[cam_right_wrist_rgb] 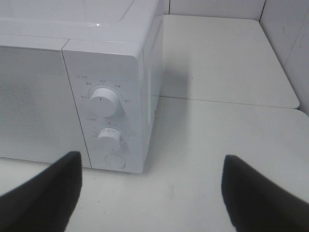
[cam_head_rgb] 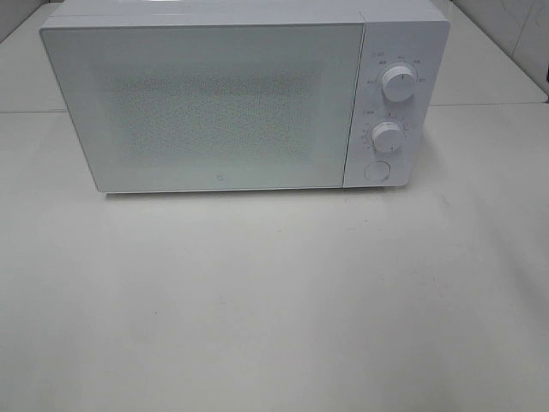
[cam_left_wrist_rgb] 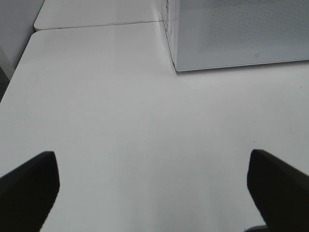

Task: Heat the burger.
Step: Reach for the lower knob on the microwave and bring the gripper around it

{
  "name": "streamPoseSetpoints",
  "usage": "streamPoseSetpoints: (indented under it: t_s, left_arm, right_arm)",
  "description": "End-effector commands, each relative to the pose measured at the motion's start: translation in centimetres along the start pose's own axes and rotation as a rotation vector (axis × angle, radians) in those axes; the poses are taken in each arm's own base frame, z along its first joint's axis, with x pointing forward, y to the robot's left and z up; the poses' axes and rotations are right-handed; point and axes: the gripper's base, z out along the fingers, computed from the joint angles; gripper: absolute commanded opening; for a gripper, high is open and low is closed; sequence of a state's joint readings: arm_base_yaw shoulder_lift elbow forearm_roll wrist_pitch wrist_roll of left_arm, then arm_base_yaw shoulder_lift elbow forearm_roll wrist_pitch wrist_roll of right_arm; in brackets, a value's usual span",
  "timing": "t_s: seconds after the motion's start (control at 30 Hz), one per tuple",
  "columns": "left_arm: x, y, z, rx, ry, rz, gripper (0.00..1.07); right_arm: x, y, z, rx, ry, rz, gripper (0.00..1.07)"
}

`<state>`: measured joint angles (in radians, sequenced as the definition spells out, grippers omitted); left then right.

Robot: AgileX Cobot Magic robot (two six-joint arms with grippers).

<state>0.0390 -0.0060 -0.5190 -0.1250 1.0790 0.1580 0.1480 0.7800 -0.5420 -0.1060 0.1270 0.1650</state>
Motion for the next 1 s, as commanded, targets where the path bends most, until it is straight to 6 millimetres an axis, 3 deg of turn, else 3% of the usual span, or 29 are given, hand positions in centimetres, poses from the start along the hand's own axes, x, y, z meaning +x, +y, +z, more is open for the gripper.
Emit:
streamPoseSetpoints:
  t_s: [0.03, 0.53, 0.9, 1.0]
  left_arm:
    - [0.1, -0.1, -0.3, 0.003, -0.028, -0.001, 0.98]
    - [0.1, -0.1, -0.3, 0.003, -0.028, -0.001, 0.98]
    - [0.1, -0.1, -0.3, 0.003, -0.028, -0.001, 0.98]
    - [0.1, -0.1, -0.3, 0.003, -0.028, -0.001, 0.98]
  right_arm:
    - [-0.4, 0.0, 1.4, -0.007, -0.038, -0.009, 0.76]
    - [-0.1, 0.3, 5.5, -0.041, -0.118, -0.007, 0.76]
    - [1.2, 0.6, 8.5, -0.059, -0.121, -0.039, 0.76]
    - [2.1, 1.7, 9.3, -0.092, -0.101, -0.095, 0.76]
